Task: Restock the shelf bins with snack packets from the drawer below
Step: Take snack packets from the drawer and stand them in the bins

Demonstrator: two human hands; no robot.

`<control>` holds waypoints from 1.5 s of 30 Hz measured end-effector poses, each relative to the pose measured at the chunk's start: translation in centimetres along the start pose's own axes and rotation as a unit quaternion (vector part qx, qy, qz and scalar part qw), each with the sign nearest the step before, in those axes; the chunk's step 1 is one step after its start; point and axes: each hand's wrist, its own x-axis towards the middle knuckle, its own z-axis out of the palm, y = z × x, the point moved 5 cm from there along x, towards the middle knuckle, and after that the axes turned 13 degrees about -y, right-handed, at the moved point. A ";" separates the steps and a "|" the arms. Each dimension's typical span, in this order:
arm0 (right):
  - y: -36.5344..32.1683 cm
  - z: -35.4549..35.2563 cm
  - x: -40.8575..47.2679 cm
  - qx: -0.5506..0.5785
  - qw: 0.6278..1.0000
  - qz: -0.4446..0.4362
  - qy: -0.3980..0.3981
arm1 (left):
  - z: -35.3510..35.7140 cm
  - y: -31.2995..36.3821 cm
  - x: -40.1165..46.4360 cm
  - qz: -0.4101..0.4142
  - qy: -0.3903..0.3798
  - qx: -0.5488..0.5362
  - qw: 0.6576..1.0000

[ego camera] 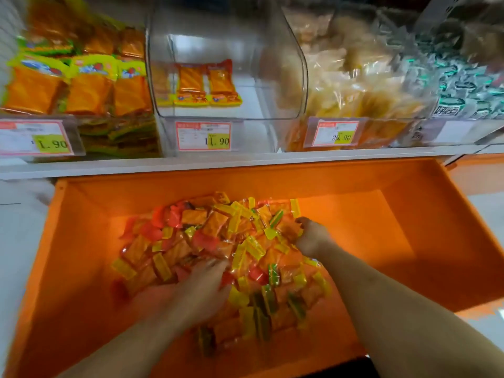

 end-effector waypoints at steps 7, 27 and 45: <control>1.2 3.1 6.3 -0.084 0.995 0.029 0.046 | 0.3 -1.0 2.4 -0.003 0.009 -0.033 0.999; -9.1 5.4 -2.3 0.271 0.932 -0.143 -0.194 | -2.3 -2.3 2.2 -0.058 0.118 -0.430 0.893; 8.6 2.9 4.5 0.165 0.956 0.233 0.065 | -0.4 -3.3 3.8 -0.050 0.069 -0.453 0.887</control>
